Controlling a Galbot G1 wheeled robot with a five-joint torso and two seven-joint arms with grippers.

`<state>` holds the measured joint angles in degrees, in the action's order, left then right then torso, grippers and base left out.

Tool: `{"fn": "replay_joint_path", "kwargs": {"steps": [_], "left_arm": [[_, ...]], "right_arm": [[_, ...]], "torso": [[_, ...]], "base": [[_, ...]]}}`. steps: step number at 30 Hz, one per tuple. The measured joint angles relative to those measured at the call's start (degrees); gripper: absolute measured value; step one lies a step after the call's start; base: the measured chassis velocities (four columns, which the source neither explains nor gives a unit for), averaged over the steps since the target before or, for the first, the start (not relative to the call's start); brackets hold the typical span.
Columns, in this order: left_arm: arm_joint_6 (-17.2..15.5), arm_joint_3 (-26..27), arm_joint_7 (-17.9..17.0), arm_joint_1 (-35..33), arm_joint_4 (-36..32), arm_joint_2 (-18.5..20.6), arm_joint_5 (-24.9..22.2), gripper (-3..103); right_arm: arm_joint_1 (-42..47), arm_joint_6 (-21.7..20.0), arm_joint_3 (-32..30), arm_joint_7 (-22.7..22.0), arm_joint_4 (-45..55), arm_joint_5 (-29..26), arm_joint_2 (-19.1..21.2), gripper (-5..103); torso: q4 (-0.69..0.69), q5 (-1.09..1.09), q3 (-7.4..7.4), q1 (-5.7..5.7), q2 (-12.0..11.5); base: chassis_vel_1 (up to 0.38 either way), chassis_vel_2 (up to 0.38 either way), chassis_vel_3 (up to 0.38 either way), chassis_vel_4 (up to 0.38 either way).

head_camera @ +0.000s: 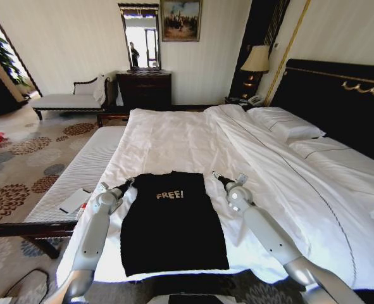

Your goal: Fold the clothes on the bed.

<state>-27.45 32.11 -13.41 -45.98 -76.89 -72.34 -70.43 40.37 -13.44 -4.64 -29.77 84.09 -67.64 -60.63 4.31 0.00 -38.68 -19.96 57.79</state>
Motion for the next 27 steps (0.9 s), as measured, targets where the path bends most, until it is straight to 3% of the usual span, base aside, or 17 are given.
{"fn": "replay_joint_path", "kwargs": {"steps": [2, 6, 10, 16, 20, 27], "left_arm": [[0.12, 0.01, 0.16, 0.0, 0.04, 0.08, 0.08, 28], [0.41, 0.08, 0.48, 0.36, 0.21, 0.25, 0.17, 7], [0.55, -0.16, 0.67, 1.43, 0.96, 0.85, 0.26, 2], [0.69, -1.2, 0.8, 4.58, 3.27, 2.47, 0.4, 1], [0.58, -2.62, 0.8, 7.77, 5.96, 3.61, 0.7, 1], [0.46, -2.9, 0.84, 7.67, 6.23, 3.61, 1.63, 1]], "right_arm": [[-0.07, 0.0, 0.02, 0.0, -0.05, 0.01, -0.01, 100], [-0.11, 0.02, 0.15, 0.0, -0.1, 0.11, -0.08, 100], [-0.28, 0.04, 0.25, 0.0, -0.18, 0.1, -0.03, 100], [-1.24, -0.29, 0.97, -0.34, 0.02, -2.61, 0.06, 100], [-3.15, -3.1, 3.3, -0.56, -0.49, -5.02, 0.23, 100], [-5.82, -3.92, 5.73, -0.32, -4.0, -5.48, -1.37, 100]], "torso": [[0.0, 0.0, 0.0, 0.0, 0.0], [0.0, 0.0, 0.0, 0.0, 0.0], [0.0, -0.01, 0.0, 0.0, 0.0], [0.01, 0.0, 0.0, 0.0, 0.0], [0.01, 0.0, 0.0, 0.0, 0.0], [0.0, 0.0, 0.0, 0.0, 0.0]], "base": [[0.0, 0.0, 0.0, 0.0], [0.0, 0.0, 0.0, 0.0], [0.0, 0.0, 0.0, 0.0], [0.0, 0.0, 0.0, 0.0], [0.0, 0.0, 0.0, 0.0], [0.0, 0.0, 0.0, 0.0]]}}
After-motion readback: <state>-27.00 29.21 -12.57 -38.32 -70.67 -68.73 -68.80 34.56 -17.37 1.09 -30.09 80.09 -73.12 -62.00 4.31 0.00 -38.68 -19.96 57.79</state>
